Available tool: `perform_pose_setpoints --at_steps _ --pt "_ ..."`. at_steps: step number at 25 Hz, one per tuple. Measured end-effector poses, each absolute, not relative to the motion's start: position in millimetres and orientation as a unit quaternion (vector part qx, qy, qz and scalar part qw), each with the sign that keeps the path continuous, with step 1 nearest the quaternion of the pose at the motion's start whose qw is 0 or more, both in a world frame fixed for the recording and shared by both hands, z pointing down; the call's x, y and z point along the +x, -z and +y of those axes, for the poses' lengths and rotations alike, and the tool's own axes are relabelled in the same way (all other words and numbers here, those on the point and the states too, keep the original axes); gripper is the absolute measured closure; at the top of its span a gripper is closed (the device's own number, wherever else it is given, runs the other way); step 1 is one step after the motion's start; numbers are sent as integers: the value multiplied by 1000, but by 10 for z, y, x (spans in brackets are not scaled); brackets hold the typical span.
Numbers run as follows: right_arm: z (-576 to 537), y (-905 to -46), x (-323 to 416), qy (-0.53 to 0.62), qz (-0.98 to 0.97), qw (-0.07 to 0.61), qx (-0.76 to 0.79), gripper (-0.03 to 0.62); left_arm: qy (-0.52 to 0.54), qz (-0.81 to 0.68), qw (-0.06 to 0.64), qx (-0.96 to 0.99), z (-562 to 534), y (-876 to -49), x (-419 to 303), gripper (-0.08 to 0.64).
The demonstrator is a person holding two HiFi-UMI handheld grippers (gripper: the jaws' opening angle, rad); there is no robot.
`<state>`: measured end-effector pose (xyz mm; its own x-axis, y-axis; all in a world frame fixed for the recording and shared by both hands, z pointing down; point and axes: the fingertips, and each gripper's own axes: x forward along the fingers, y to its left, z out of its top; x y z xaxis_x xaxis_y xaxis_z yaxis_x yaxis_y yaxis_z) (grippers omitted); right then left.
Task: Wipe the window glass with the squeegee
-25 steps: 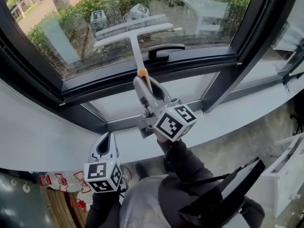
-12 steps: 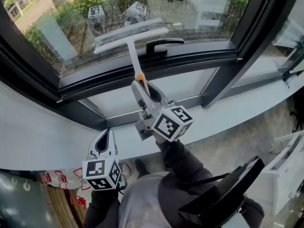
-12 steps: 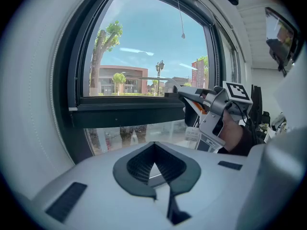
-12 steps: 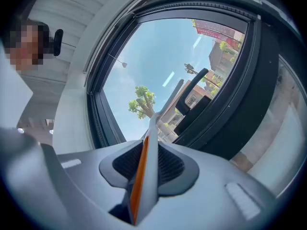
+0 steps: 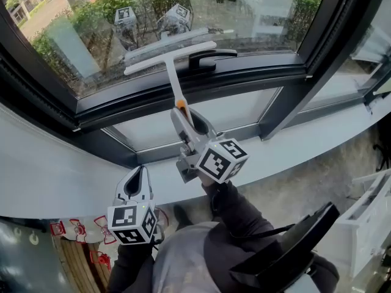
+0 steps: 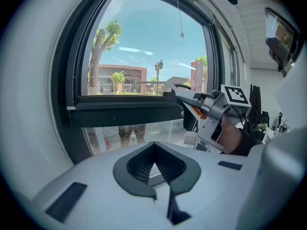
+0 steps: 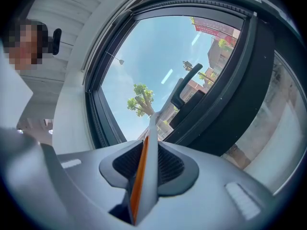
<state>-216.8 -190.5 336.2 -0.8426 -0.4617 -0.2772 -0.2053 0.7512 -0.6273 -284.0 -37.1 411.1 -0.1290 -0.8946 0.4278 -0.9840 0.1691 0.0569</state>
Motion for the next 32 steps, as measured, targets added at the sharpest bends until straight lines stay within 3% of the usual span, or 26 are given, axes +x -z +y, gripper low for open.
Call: perform_pose_setpoints --at_steps 18,32 --pt "-1769 -3432 -2207 299 919 192 -172 515 -106 -735 201 639 -385 -4210 -2870 561" --pt "-1322 -2167 -2627 263 920 277 -85 518 -88 -738 184 643 -246 -4052 -3292 561"
